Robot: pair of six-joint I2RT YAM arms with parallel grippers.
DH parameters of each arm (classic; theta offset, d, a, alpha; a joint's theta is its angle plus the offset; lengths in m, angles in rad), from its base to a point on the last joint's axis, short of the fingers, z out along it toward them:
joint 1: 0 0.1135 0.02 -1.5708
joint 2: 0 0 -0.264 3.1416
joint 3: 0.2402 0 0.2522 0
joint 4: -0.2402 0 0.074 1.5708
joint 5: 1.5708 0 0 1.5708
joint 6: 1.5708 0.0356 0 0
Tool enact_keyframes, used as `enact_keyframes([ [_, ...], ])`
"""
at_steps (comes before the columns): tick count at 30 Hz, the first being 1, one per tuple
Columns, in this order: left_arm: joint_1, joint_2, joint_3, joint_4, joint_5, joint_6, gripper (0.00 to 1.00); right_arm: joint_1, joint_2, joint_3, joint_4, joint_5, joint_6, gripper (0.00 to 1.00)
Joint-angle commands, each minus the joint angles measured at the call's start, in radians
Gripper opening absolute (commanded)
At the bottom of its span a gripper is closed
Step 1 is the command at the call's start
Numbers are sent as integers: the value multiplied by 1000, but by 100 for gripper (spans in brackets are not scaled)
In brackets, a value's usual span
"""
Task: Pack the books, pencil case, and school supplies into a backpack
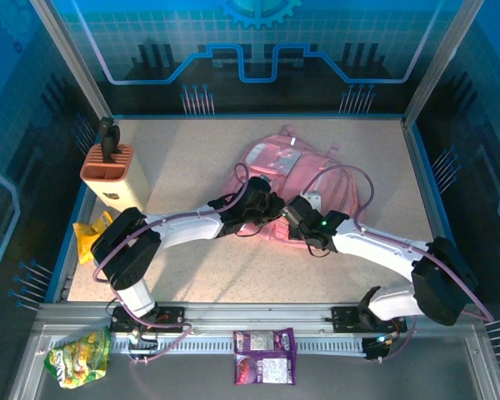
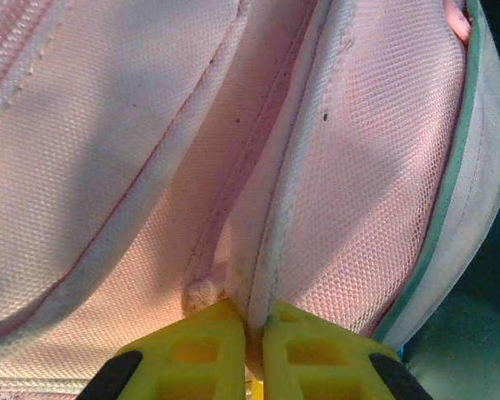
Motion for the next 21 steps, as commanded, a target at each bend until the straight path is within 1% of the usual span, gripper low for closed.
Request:
enact_keyframes([
  [1, 25, -26, 24, -18, 5, 54, 7, -31, -44, -10, -20, 48, -54, 7],
  [5, 81, -75, -38, -40, -15, 85, 1, -48, -92, -37, -58, 33, -100, 2],
  [7, 113, -95, -62, -54, -13, 108, 0, -54, -106, -46, -52, -7, -150, 0],
  [11, 176, -114, -69, -111, 10, 166, 0, -68, -106, -34, -84, -41, -199, 0],
  [15, 225, -118, -40, -169, 20, 259, 0, -106, -106, -21, -106, -54, -232, 0],
  [18, 270, -108, -13, -185, 66, 330, 0, -132, -101, -8, -94, -69, -274, 0],
  [21, 301, -90, 25, -236, 88, 380, 0, -114, -81, 17, -52, -159, -316, 0],
])
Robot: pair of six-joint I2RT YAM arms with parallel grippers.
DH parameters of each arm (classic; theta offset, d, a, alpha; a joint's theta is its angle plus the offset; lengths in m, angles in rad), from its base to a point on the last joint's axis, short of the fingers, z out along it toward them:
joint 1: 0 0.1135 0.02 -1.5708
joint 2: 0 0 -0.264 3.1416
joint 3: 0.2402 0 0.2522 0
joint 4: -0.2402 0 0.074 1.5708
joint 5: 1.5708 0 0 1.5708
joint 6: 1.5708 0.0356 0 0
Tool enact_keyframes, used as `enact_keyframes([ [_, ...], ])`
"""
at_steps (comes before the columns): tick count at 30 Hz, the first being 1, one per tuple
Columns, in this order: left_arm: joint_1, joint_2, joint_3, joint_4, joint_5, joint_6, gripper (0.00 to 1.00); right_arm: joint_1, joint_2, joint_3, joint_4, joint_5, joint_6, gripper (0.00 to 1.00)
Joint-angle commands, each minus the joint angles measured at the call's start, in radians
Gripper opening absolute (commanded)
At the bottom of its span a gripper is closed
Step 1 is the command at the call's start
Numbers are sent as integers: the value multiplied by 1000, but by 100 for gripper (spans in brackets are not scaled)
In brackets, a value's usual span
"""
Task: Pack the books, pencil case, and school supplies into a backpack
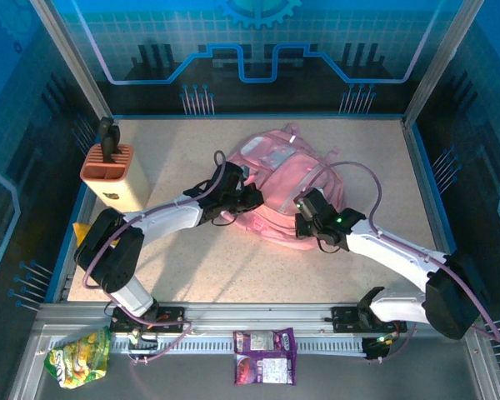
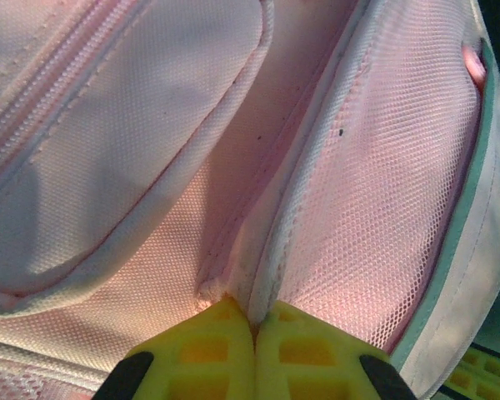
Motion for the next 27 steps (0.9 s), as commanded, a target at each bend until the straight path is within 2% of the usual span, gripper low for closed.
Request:
enact_keyframes([
  [1, 88, -9, 57, -102, -81, 121, 0, -3, 17, 29, -45, -38, -56, 0],
  [2, 88, -15, 58, -101, -79, 122, 0, 8, 27, 30, -22, -77, -56, 0],
  [5, 89, -53, 19, -42, -15, 83, 29, 45, 56, 46, 3, -106, -32, 0],
  [6, 88, -76, 0, -23, 6, 50, 34, 55, 65, 51, 6, -103, -24, 0],
  [8, 71, -124, -66, 57, 22, -40, 38, 65, 73, 48, 24, -114, -21, 0],
  [11, -8, -175, -136, 124, -47, -171, 45, 67, 77, 34, 32, -103, -10, 0],
  [15, -126, -157, -174, 225, -117, -328, 49, 63, 72, 23, 41, -101, -14, 0],
  [18, -183, -109, -168, 297, -152, -423, 50, 59, 69, 20, 43, -96, -13, 0],
  [27, -252, -50, -237, 399, -303, -650, 51, 39, 64, 5, 75, -119, -2, 0],
])
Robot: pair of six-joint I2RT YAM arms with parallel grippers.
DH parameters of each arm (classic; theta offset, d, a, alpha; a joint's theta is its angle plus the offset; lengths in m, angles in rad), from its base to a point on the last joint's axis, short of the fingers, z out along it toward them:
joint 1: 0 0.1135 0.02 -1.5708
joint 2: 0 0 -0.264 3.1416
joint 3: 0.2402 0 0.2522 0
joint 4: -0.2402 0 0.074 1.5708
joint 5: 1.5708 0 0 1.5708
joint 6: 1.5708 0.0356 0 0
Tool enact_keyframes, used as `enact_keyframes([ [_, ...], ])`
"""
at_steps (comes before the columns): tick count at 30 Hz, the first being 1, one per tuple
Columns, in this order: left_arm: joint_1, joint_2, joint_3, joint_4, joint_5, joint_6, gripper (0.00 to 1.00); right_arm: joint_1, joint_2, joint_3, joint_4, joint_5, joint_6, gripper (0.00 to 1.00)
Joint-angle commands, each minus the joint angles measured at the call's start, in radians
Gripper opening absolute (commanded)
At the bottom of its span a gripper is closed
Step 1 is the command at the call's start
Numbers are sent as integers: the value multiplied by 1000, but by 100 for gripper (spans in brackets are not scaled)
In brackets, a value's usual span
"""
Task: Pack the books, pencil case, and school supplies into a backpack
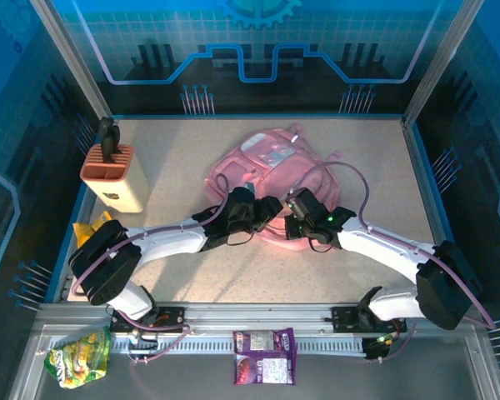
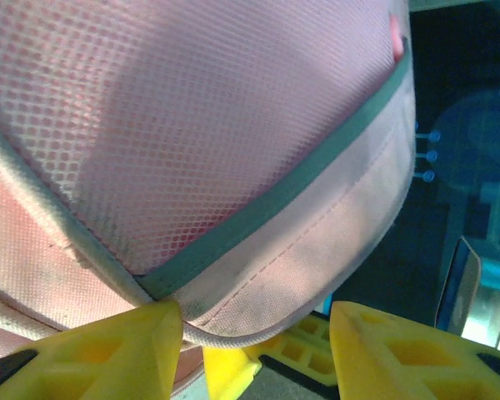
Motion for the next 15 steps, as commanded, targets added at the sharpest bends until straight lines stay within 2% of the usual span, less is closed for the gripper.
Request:
enact_keyframes([
  [1, -24, 23, -56, 72, -116, -145, 51, -7, -7, -18, 22, -30, 14, 0],
  [5, -23, 46, -78, 127, -144, -184, 52, -9, -2, -18, 32, -36, 11, 0],
  [11, -34, 65, -41, 66, -164, -206, 52, -11, 10, -7, 35, -34, 8, 0],
  [15, -45, 30, -70, 35, -224, -217, 58, -16, 10, -6, 30, -29, 8, 0],
])
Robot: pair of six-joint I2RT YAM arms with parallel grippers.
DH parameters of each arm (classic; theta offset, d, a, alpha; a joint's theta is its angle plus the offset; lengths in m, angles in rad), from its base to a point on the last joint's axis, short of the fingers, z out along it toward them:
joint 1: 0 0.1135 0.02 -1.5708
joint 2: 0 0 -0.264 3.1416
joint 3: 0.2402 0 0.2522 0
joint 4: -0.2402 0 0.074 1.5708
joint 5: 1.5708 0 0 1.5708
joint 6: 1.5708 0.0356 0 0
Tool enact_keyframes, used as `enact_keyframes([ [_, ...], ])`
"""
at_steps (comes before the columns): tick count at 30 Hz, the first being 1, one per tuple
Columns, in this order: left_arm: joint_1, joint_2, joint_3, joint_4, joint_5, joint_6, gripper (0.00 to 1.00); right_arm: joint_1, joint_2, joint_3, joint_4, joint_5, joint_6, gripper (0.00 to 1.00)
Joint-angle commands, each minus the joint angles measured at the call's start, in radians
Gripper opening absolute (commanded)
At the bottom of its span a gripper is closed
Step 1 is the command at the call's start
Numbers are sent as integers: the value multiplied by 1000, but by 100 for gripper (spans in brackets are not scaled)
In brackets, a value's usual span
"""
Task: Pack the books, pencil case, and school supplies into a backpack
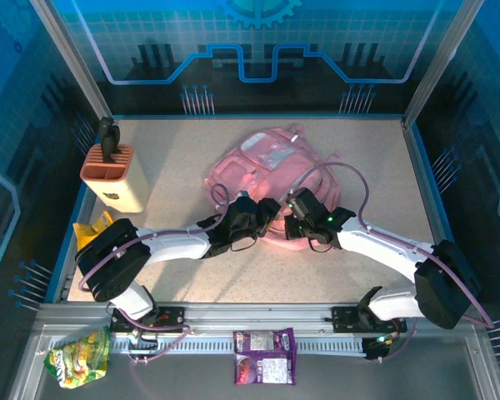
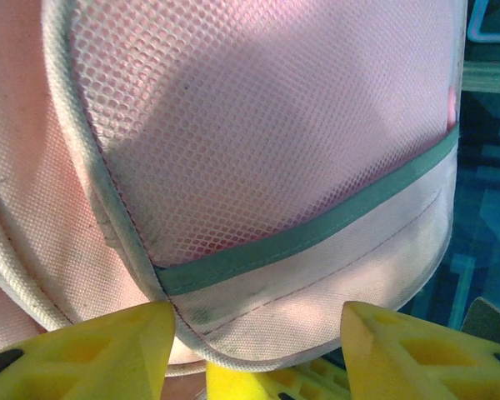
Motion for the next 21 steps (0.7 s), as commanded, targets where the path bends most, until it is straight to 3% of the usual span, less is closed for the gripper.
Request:
enact_keyframes([
  [1, -7, -16, -16, -80, -90, -12, 59, -12, 3, 4, 11, -17, 4, 0],
  [9, -10, 10, -27, -38, -91, -55, 63, -12, 17, 9, 23, -30, 9, 0],
  [13, -10, 49, 5, 5, -76, -37, 50, -14, 21, 13, 17, -19, 9, 0],
  [21, 17, 7, 14, -115, -118, 58, 12, -50, -24, 30, -53, 46, -15, 0],
])
